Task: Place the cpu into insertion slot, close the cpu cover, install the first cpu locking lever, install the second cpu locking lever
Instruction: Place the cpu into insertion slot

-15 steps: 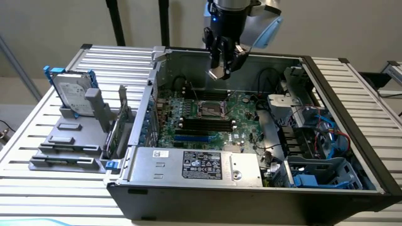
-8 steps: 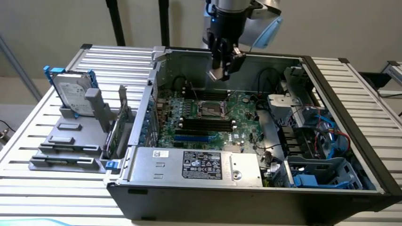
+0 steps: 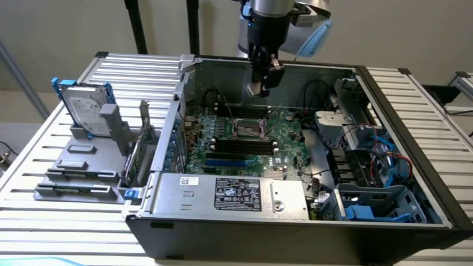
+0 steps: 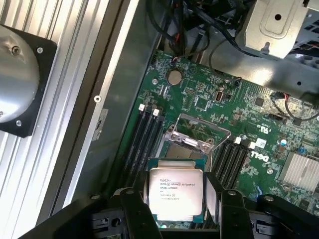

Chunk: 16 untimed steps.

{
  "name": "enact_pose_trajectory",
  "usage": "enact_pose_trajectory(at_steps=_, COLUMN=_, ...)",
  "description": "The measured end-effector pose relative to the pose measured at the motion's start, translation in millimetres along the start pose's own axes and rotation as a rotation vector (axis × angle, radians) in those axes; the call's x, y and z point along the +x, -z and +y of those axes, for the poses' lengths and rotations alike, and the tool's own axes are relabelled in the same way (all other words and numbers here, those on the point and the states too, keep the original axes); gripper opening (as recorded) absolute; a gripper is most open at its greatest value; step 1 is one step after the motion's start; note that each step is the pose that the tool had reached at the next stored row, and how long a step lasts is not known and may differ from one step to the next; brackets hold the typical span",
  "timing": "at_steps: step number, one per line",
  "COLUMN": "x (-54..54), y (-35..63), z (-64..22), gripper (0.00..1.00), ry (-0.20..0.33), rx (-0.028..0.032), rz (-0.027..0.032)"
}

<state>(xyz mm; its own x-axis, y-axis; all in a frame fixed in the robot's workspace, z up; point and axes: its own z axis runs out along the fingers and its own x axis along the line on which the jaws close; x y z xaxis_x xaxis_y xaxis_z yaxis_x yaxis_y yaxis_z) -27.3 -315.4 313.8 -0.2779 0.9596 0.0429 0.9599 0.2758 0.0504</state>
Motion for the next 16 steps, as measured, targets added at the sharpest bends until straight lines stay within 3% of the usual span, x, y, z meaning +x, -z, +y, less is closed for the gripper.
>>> enact_pose_trajectory(at_steps=16, x=-1.1, y=-8.3, z=-0.6, gripper=0.55, ry=-0.278, rx=-0.0120, rz=-0.0140)
